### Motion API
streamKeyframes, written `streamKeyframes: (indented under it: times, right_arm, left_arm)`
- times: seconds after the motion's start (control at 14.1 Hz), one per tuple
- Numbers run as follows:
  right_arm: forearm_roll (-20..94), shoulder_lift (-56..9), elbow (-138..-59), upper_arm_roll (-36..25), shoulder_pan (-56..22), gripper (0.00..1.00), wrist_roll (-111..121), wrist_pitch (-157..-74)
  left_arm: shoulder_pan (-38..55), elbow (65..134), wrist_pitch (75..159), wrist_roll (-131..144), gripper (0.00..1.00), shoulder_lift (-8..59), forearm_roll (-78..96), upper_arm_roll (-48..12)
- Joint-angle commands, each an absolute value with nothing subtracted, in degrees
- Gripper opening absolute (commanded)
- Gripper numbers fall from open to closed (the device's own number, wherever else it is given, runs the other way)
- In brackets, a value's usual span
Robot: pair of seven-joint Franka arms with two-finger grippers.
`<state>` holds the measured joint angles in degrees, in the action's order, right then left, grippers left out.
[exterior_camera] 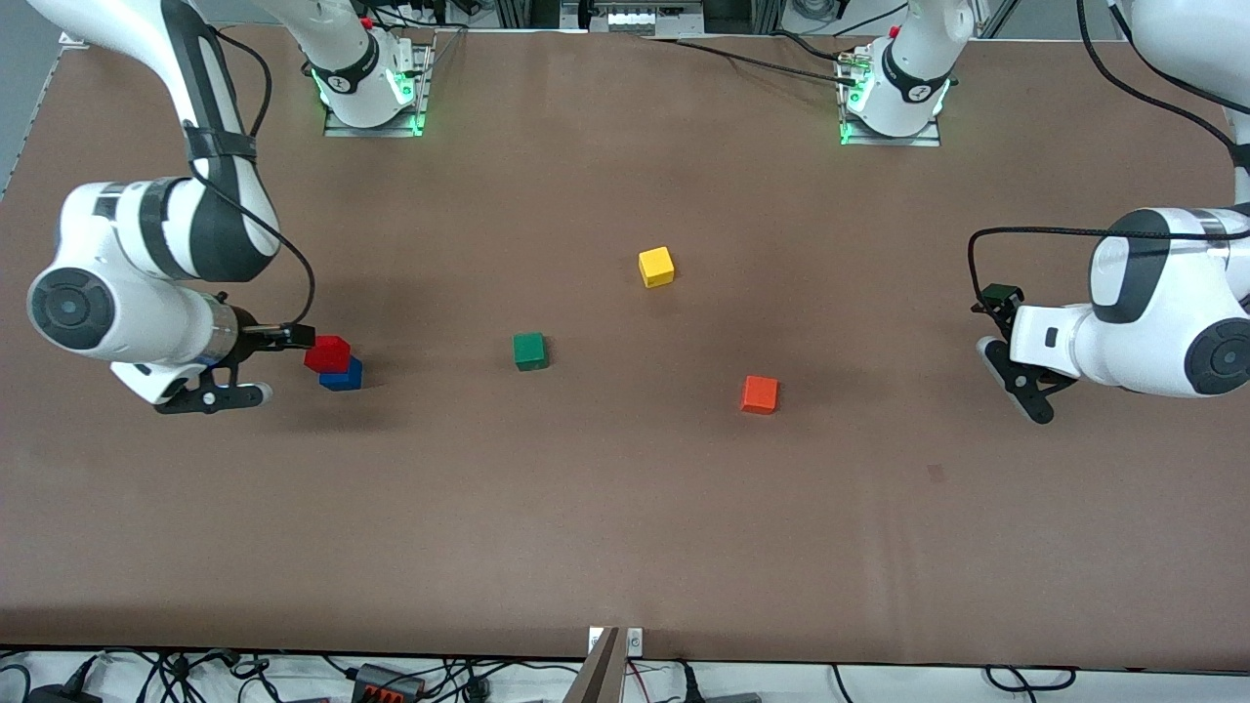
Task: Pass red block to right arm, stack on blue
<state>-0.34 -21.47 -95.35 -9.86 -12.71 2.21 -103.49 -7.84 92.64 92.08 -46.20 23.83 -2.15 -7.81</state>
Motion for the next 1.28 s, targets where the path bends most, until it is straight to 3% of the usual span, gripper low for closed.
streamKeyframes:
  times: [0.0, 0.64, 0.92, 1.21]
  right_arm:
    - [-0.4, -21.9, -88.8, -9.8, -11.8, 1.00, 2.1, -97.8]
    - [-0.4, -17.5, -82.1, -11.3, -10.7, 1.00, 2.5, -94.8]
    - [0.3, -17.0, -77.4, -12.3, -9.6, 1.00, 2.2, -89.4]
    - [5.9, -17.0, -75.4, -13.4, -6.4, 1.00, 2.3, -88.2]
  left_arm:
    - [-7.9, 92.8, 89.7, -39.0, 1.00, 22.2, -4.1, -8.3]
    - [-7.9, 92.5, 83.2, -13.6, 1.00, 16.3, -4.8, -9.0]
    - [-5.1, 92.3, 83.2, -3.7, 1.00, 13.5, -4.0, -9.1]
    - [-0.7, 98.1, 96.9, 0.2, 1.00, 3.3, -4.2, -3.2]
